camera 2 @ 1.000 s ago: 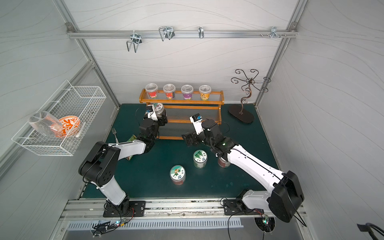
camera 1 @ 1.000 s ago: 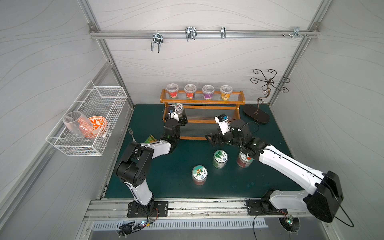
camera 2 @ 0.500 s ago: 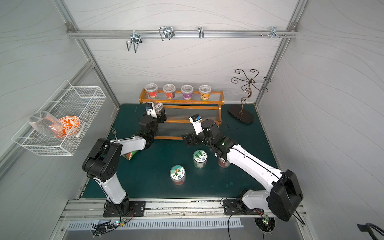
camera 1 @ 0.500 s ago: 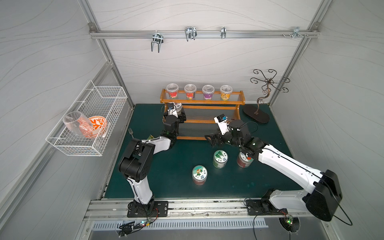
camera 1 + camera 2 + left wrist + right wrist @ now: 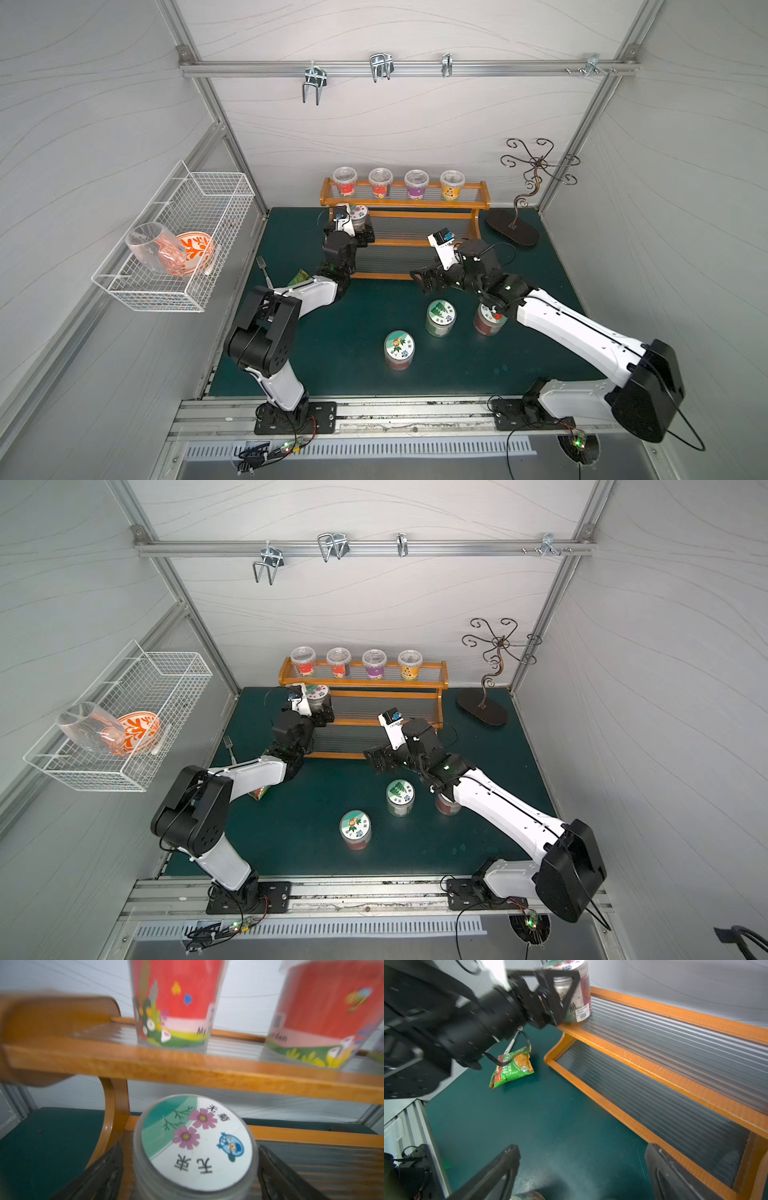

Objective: Place the seed container on the shelf
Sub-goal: Place the seed jar on the shelf.

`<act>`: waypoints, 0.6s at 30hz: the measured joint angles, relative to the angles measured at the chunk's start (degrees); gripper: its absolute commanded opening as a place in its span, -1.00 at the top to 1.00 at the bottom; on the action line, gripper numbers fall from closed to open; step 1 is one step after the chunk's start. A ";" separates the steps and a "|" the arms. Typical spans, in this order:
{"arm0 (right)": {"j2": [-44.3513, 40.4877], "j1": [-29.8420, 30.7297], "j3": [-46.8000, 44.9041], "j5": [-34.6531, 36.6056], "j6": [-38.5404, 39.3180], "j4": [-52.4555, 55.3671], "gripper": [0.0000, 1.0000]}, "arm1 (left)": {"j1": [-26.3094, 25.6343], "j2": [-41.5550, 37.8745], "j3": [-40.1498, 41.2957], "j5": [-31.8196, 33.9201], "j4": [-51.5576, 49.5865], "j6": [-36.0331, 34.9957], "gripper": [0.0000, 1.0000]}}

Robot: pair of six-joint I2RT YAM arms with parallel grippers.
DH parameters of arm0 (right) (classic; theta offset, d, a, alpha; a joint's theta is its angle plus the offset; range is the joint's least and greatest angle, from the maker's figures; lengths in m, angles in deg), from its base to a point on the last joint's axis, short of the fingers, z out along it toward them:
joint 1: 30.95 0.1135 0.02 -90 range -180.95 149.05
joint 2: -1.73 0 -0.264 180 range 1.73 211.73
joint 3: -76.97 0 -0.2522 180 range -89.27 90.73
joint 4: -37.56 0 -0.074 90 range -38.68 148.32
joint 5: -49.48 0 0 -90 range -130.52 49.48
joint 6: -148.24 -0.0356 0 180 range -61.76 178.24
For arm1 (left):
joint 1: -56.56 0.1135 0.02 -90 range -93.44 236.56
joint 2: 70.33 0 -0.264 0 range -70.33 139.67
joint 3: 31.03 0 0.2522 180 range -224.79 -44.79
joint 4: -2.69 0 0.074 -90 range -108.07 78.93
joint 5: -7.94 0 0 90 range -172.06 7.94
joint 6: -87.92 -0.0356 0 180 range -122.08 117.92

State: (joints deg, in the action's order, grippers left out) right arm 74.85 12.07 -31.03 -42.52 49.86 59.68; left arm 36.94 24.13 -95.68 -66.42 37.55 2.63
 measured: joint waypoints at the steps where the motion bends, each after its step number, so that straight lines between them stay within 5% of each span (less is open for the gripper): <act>1: -0.09 0.00 0.37 0.00 0.09 0.66 -0.98 | -0.09 -1.44 0.11 0.20 -0.59 0.07 -0.99; 18: -1.18 -0.44 11.85 -0.24 -0.79 20.61 -0.98 | -1.81 -32.48 8.50 0.83 -28.55 7.43 -0.93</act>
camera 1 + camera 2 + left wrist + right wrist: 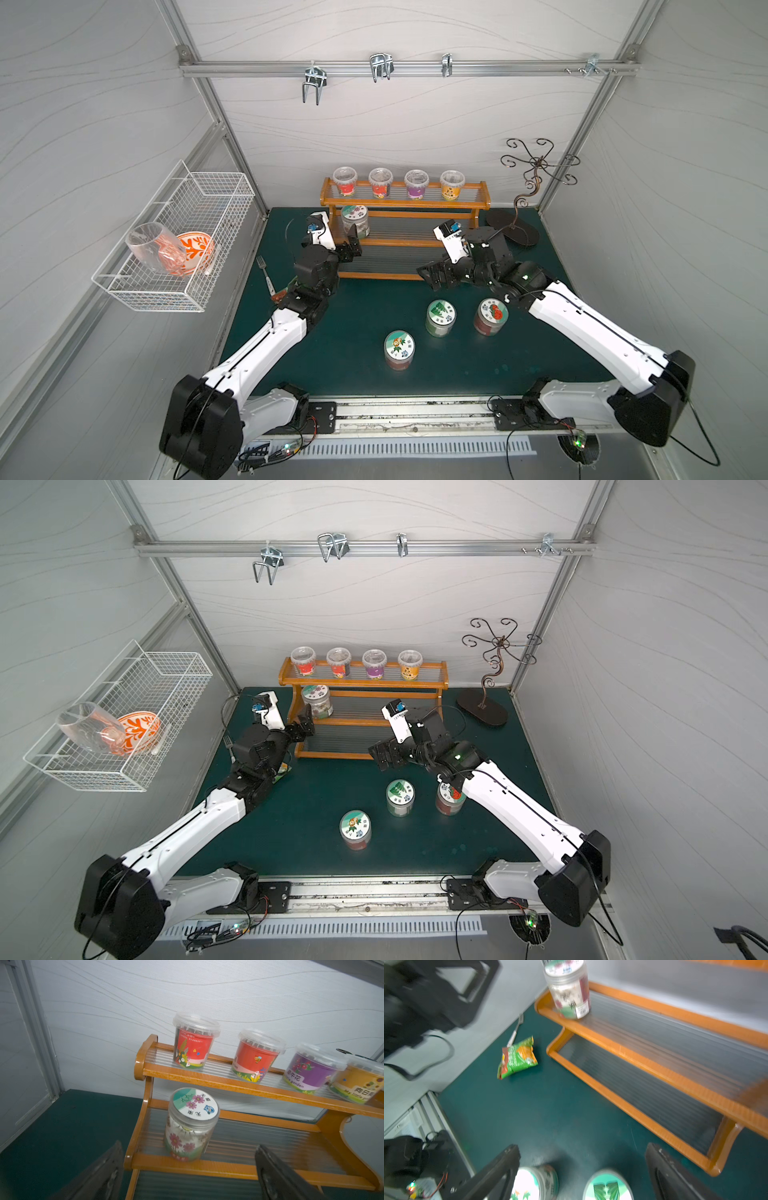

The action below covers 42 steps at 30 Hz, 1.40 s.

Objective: Place the seed container on the shelf
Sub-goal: Place the seed jar on the shelf, then pick up the seed jar at the center of the board.

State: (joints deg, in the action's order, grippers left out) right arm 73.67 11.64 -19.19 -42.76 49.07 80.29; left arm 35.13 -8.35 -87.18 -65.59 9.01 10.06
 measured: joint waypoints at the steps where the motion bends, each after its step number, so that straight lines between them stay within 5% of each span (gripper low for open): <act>1: 0.00 -0.04 0.07 0.00 -0.39 1.70 -0.98 | -0.04 -1.86 0.26 -0.11 -2.45 0.61 -0.92; 17: 4.63 -0.50 -6.82 0.92 -7.41 16.13 -0.98 | -0.13 -22.60 1.49 -15.61 -37.75 9.73 -0.99; 30: 14.08 5.99 -7.04 7.48 -11.41 17.31 -0.98 | -0.13 -37.38 3.96 -18.18 -47.71 9.68 -0.99; 42: 17.07 6.32 -6.69 9.84 -13.51 17.03 -0.98 | -0.13 -38.32 4.07 -17.46 -48.65 9.05 -0.99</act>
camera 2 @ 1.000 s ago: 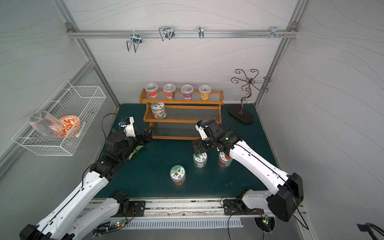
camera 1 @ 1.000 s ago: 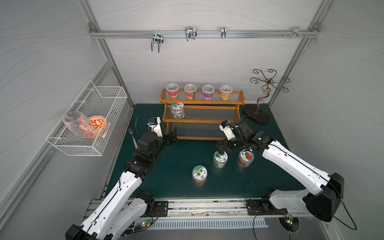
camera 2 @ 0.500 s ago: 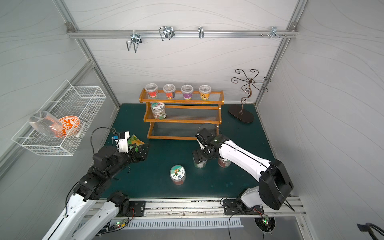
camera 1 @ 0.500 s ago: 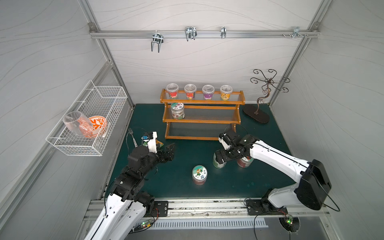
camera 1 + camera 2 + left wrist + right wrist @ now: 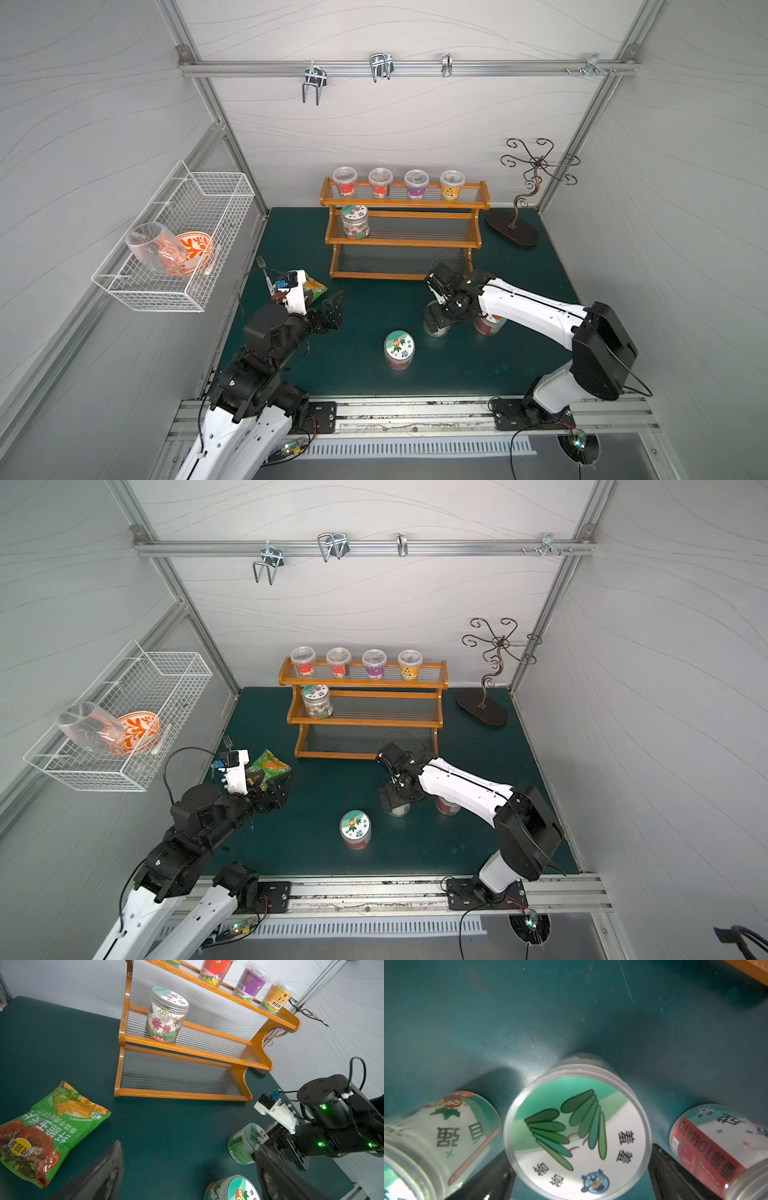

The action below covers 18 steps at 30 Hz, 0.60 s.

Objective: Place the seed container on the shelf
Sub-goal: Pick up the seed jar at the center of the board.

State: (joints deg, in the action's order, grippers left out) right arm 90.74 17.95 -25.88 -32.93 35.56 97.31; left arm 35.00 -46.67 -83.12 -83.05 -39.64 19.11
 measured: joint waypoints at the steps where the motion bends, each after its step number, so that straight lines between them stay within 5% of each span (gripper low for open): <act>1: 0.13 0.00 0.04 0.09 -0.04 -0.07 -0.98 | 0.00 0.00 0.02 0.00 -0.02 0.00 -0.99; 7: 1.62 0.00 0.59 0.39 -0.04 -0.48 -0.96 | 0.00 0.00 0.37 -0.15 -0.04 0.09 -0.99; 18: 2.43 0.09 2.27 0.33 0.44 0.20 -0.39 | 0.00 0.02 0.83 -2.78 0.20 0.55 -0.99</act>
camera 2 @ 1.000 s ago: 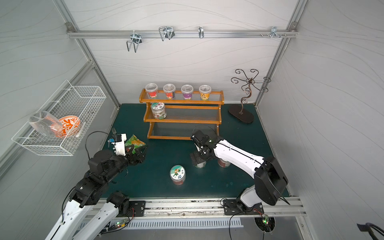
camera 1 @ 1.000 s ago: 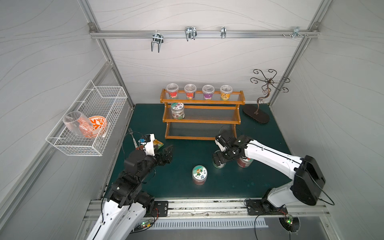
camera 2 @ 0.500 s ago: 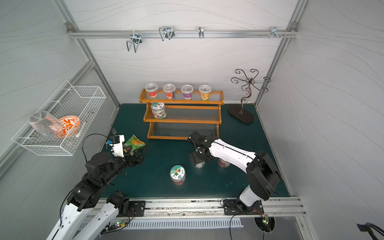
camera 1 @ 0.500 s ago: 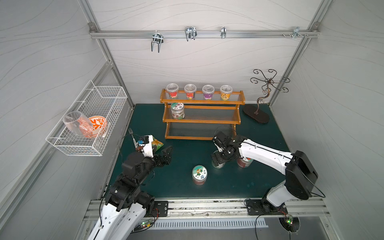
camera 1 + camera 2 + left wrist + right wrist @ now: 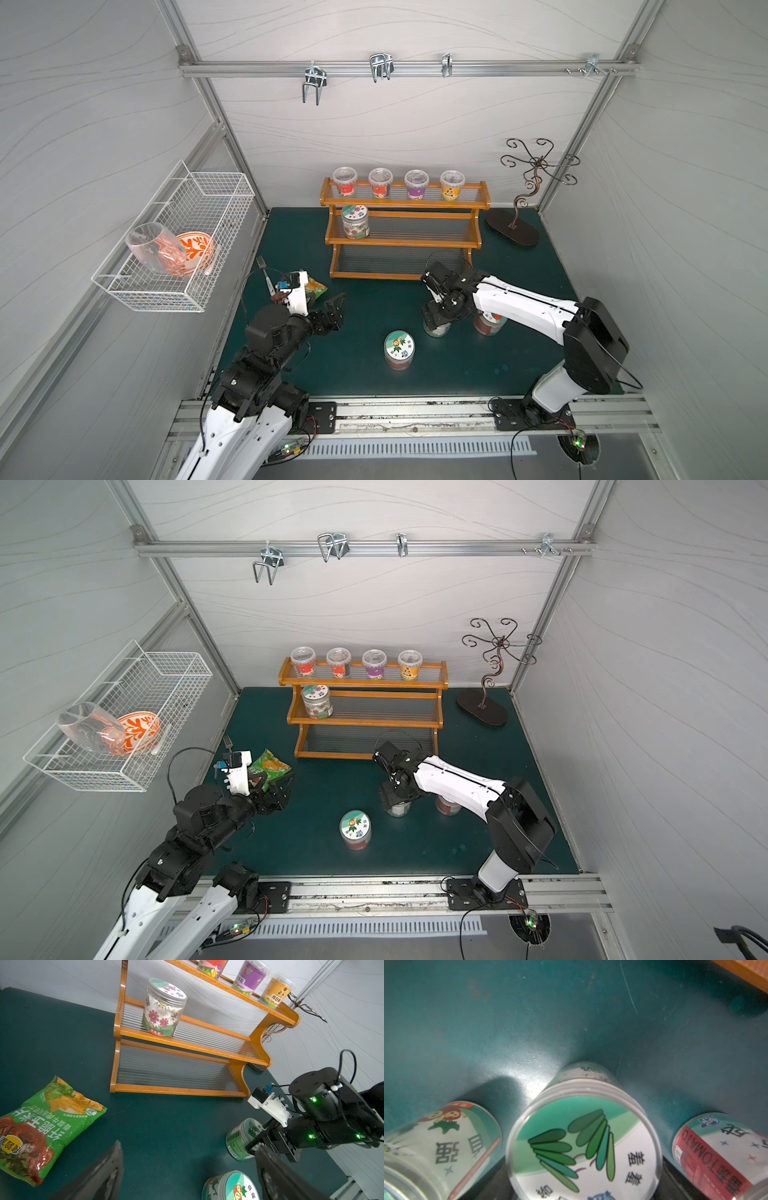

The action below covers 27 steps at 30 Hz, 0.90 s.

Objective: Place the seed container on the shelf
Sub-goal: Pick up the seed jar at the center of the board.

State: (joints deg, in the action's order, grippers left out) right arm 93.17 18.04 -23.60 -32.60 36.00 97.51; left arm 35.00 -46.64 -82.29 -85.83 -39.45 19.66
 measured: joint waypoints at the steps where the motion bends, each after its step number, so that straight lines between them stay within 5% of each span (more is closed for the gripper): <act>1: -0.09 0.04 0.57 0.07 0.20 0.48 -0.38 | 0.00 0.07 0.07 -0.57 0.35 0.00 -0.98; 12: -5.84 2.10 12.17 1.14 1.97 11.76 -0.33 | -4.61 2.91 0.24 -5.46 6.78 -1.68 -0.89; 27: -7.58 12.61 34.67 2.16 2.71 29.73 -0.29 | -33.31 13.35 1.75 1.33 21.11 -17.84 -0.99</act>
State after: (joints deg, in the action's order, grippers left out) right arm 85.58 30.65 11.06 -30.44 38.71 127.24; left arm 1.69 -33.29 -80.54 -84.50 -18.33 1.82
